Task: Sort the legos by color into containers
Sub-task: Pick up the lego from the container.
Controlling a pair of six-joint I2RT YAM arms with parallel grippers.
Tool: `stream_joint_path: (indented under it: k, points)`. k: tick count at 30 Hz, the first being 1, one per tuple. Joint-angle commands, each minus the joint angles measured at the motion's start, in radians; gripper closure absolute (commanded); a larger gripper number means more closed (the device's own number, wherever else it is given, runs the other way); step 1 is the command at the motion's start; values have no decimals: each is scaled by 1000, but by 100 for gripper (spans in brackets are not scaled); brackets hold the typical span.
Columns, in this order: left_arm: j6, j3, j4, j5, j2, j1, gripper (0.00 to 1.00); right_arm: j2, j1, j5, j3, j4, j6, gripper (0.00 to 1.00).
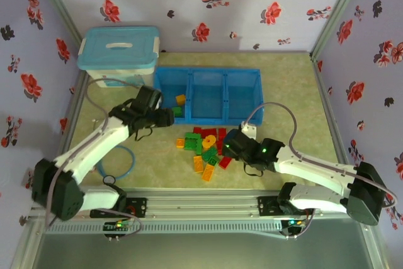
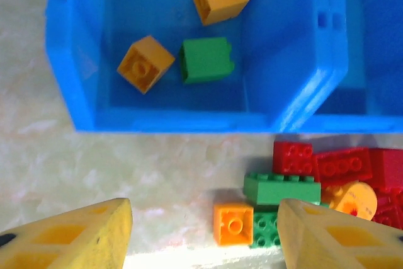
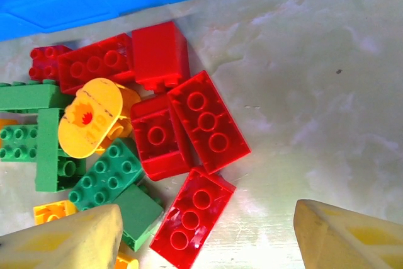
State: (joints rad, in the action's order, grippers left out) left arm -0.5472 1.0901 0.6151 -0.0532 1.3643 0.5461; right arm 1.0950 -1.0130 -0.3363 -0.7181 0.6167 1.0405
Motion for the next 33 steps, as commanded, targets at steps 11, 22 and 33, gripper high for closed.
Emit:
stream_joint_path:
  k: [11, 22, 33]
  points:
    - [87, 360, 89, 47, 455, -66, 44, -60, -6, -78, -69, 64, 3, 28]
    - [105, 415, 101, 59, 590, -64, 47, -51, 9, -78, -66, 54, -5, 28]
    - [103, 451, 111, 84, 653, -61, 43, -11, 14, -66, -89, 43, -17, 28]
